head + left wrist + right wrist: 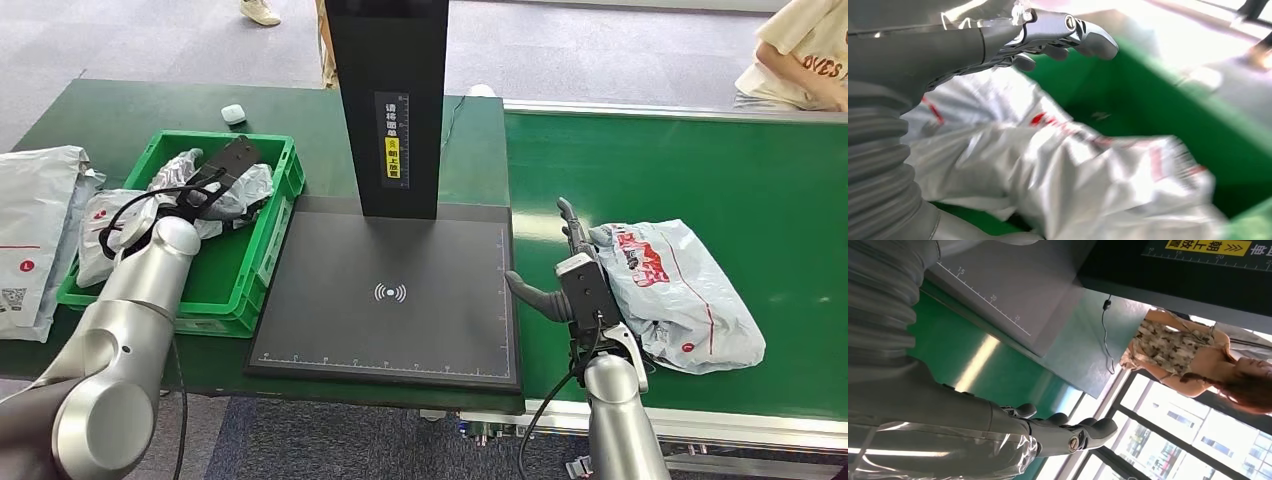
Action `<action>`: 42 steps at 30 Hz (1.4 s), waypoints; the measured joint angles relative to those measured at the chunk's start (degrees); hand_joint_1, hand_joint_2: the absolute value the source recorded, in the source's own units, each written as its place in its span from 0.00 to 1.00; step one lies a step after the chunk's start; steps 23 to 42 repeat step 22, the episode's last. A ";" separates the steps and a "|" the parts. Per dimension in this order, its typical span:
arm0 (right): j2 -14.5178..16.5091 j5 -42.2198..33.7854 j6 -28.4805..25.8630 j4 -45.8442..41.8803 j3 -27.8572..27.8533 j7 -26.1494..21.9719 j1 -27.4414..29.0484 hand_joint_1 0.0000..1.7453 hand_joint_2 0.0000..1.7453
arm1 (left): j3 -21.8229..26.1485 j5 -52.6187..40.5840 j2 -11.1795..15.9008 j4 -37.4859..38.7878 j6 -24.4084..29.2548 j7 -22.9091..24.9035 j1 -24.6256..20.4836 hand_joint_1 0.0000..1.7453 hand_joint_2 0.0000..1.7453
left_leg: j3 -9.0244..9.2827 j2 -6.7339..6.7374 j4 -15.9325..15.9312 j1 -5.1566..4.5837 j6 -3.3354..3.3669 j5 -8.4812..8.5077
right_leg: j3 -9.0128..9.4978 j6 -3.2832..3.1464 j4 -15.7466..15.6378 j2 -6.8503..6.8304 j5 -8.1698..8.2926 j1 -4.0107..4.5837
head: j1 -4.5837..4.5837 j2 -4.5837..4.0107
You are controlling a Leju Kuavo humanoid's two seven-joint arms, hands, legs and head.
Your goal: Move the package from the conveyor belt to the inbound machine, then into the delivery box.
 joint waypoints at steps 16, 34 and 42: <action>-0.89 0.13 -0.31 -7.67 -3.96 0.18 6.13 0.00 1.00 | -14.84 32.17 -2.58 -39.79 -4.76 -15.96 16.12 0.00 1.00 | -0.06 0.01 -0.01 -0.02 0.03 -0.04 | -0.06 0.00 -0.02 0.01 -0.01 -0.01 | 0.01 0.00; -0.87 -0.12 -0.23 -10.23 -5.07 -0.30 7.70 0.00 1.00 | -16.73 50.36 -2.72 -46.87 -7.90 -23.00 21.03 0.00 1.00 | -0.05 0.01 -0.02 -0.02 0.03 -0.04 | -0.05 0.00 -0.03 0.01 -0.01 -0.01 | 0.01 0.00; -0.87 -0.12 -0.23 -10.23 -5.07 -0.30 7.70 0.00 1.00 | -16.73 50.36 -2.72 -46.87 -7.90 -23.00 21.03 0.00 1.00 | -0.05 0.01 -0.02 -0.02 0.03 -0.04 | -0.05 0.00 -0.03 0.01 -0.01 -0.01 | 0.01 0.00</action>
